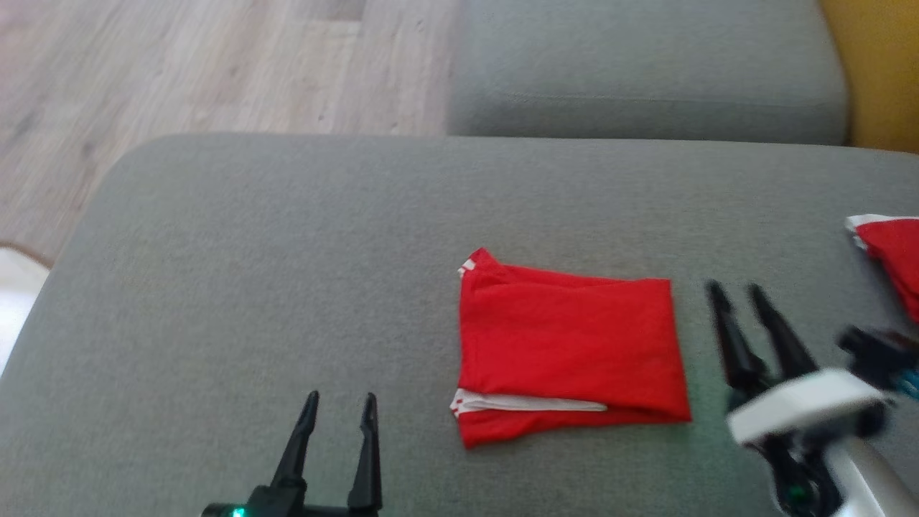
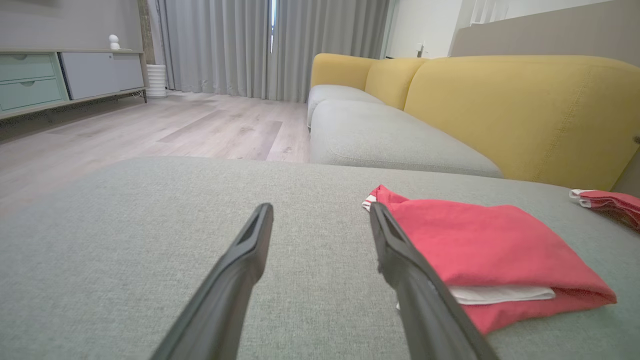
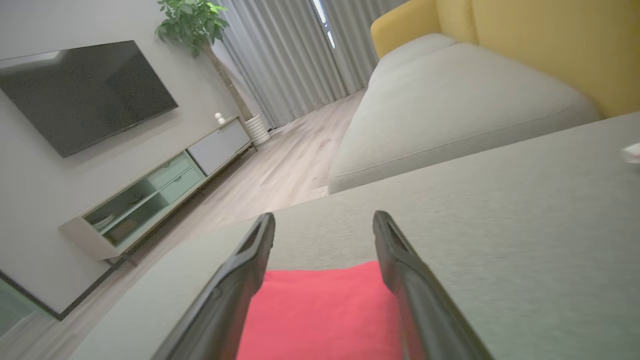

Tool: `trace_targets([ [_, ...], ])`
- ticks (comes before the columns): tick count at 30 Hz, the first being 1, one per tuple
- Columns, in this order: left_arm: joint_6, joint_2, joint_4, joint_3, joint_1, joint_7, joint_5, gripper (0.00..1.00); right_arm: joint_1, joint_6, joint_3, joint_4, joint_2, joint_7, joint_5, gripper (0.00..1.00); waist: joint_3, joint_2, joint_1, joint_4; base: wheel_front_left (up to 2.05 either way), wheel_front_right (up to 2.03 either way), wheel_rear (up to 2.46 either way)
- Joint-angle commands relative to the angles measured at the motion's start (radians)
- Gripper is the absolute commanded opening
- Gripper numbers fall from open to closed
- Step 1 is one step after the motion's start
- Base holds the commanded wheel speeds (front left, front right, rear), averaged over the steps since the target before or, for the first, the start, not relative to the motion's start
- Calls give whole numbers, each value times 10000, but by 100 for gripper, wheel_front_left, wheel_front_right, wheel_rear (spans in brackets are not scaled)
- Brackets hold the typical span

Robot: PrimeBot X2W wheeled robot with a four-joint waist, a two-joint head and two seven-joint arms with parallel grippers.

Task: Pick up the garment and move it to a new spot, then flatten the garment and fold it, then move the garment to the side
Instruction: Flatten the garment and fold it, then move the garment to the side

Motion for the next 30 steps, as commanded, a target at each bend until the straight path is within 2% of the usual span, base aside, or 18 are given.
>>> trace_targets([
  [1, 70, -123, -310, 418, -219, -97, 71, 100, -150, 37, 0, -212, -248, -360, -214, 100, -171, -1, 0, -208, 0, 0, 0],
  [5, 71, -160, -294, 615, -81, -97, 165, 100, 424, 37, 29, 90, -732, -1185, -1233, 100, -369, -1, 0, -488, 0, 0, 0],
  [8, 38, -177, -337, 748, 0, -97, 255, 100, 900, 37, 29, 144, -845, -1442, -2286, 100, -464, -1, 0, -624, 0, 0, 0],
  [12, 1, -195, -455, 965, 132, -97, 394, 100, 1557, 37, -696, -282, -419, -1508, -3903, 100, -521, -1, 0, -757, 0, 0, 0],
  [16, -36, -218, -568, 1199, 315, -97, 545, 100, 2289, 37, -1309, -706, 262, -1512, -4816, 100, -554, -1, 0, -847, 0, 0, 0],
  [21, -169, -272, -592, 1354, 478, -97, 662, 100, 2671, 37, -1587, -909, 785, -1514, -5198, 100, -574, -1, 0, -859, 0, 0, 0],
  [30, -350, -357, -494, 1489, 563, -97, 831, 100, 2848, 37, -1657, -1001, 1019, -1515, -5367, 100, -576, -1, 0, -831, 0, 0, 0],
])
